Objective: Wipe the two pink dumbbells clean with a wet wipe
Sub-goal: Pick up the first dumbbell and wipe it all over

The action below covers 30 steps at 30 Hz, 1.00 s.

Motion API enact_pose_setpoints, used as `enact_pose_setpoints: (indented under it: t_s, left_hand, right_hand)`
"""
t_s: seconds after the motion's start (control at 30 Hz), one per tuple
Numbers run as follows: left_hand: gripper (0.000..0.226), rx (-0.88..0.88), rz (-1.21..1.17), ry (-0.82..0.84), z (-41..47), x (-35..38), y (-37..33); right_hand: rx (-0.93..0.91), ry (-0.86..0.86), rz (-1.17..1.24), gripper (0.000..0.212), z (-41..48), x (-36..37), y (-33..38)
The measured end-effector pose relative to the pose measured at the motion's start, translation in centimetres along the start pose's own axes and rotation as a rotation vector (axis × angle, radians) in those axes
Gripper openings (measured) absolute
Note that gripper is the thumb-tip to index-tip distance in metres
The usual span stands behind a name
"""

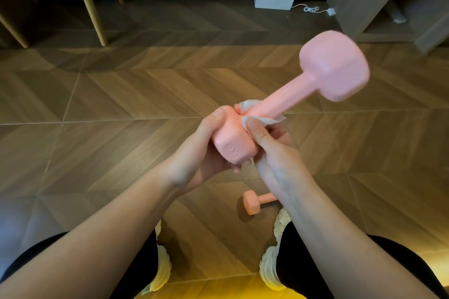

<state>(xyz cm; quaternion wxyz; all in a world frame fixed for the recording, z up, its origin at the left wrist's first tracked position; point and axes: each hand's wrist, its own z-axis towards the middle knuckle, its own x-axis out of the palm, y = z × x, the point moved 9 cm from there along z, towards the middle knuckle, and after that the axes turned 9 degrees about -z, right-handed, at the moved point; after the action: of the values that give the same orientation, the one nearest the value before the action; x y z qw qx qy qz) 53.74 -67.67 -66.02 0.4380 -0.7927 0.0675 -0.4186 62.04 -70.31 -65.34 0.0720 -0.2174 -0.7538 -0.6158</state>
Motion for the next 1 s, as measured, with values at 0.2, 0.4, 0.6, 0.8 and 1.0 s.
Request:
enact_pose_setpoints:
  t_s: [0.2, 0.4, 0.6, 0.8, 1.0]
  left_hand:
    - [0.067, -0.102, -0.255, 0.137, -0.7, 1.7, 0.3]
    - [0.059, -0.09, -0.305, 0.135, -0.4, 2.1, 0.5]
    - [0.069, -0.198, -0.387, 0.23, -0.9, 2.9, 0.7]
    - [0.073, -0.141, -0.258, 0.168, -0.8, 1.5, 0.3]
    - [0.078, 0.268, 0.337, -0.094, -0.3, -0.7, -1.9]
  right_hand:
    - [-0.116, 0.076, -0.071, 0.053, -0.4, 0.9, 1.4]
    - [-0.066, 0.021, -0.085, 0.057, -0.2, 0.0, 1.3]
    - [-0.079, 0.04, -0.202, 0.04, -0.1, -0.4, 2.2]
    - [-0.075, 0.029, -0.201, 0.046, 0.1, -0.3, 1.8]
    - [-0.027, -0.115, -0.074, 0.034, 0.3, -1.1, 0.6]
